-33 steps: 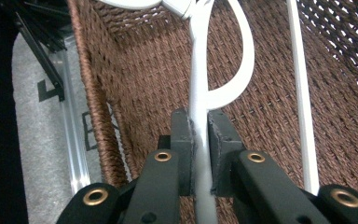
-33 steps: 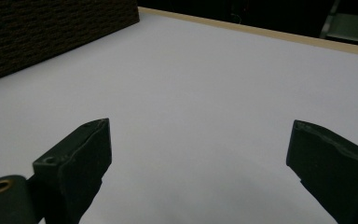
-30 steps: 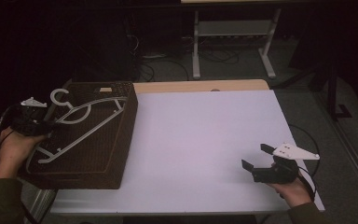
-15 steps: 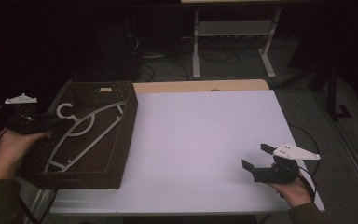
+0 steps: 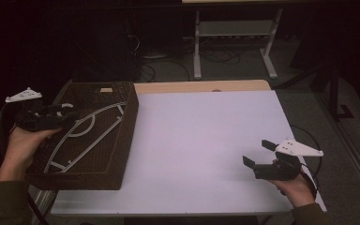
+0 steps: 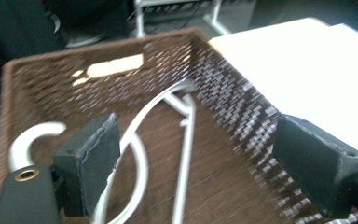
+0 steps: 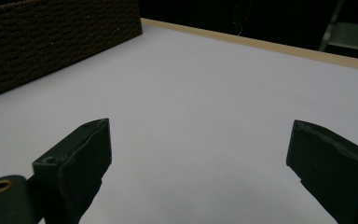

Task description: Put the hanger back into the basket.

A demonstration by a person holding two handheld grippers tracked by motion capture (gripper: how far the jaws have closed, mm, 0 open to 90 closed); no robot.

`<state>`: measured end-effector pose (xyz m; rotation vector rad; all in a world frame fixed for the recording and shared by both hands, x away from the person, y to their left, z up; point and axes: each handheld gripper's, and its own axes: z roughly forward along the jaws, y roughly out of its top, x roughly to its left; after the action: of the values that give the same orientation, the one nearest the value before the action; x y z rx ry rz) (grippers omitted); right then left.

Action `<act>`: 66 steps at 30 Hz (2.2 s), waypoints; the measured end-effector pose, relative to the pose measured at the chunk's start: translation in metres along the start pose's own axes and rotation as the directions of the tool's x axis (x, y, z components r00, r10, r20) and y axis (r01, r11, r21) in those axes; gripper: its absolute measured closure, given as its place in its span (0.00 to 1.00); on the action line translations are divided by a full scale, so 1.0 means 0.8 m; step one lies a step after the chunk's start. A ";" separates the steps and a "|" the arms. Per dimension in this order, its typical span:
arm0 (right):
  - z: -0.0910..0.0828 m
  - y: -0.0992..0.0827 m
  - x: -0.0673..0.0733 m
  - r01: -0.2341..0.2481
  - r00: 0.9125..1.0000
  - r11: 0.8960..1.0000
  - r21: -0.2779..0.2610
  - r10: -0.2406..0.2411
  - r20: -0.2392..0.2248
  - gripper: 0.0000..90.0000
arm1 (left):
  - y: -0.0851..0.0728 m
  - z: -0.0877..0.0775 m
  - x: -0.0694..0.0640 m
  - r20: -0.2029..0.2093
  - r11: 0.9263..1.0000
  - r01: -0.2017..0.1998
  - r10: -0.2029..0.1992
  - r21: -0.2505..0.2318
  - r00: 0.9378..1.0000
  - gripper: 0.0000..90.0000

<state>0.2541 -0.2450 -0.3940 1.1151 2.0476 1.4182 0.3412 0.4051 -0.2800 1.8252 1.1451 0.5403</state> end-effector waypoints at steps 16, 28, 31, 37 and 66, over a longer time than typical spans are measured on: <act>0.013 0.045 0.002 0.014 0.999 0.996 -0.083 -0.017 -0.034 0.04 | -0.004 0.019 -0.072 0.136 0.991 -0.026 0.044 -0.131 0.990 0.08; 0.025 0.071 0.013 0.039 0.997 0.995 -0.093 -0.044 -0.060 0.00 | -0.025 0.041 -0.122 0.206 0.978 -0.023 0.066 -0.206 0.976 0.00; 0.027 0.076 0.013 0.041 0.997 0.994 -0.100 -0.048 -0.068 0.00 | -0.030 0.047 -0.132 0.229 0.976 -0.022 0.073 -0.215 0.971 0.00; 0.026 0.090 0.013 0.030 0.995 0.991 -0.130 -0.042 -0.091 0.00 | -0.035 0.056 -0.152 0.275 0.970 -0.024 0.093 -0.243 0.957 0.00; 0.014 0.114 0.012 0.014 0.988 0.975 -0.223 -0.047 -0.146 0.00 | -0.052 0.073 -0.170 0.340 0.964 -0.002 0.097 -0.267 0.935 0.00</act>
<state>0.2910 -0.2163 -0.3145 0.9050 1.9367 1.7129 0.2985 0.2671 -0.3328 1.6396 0.7481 0.3556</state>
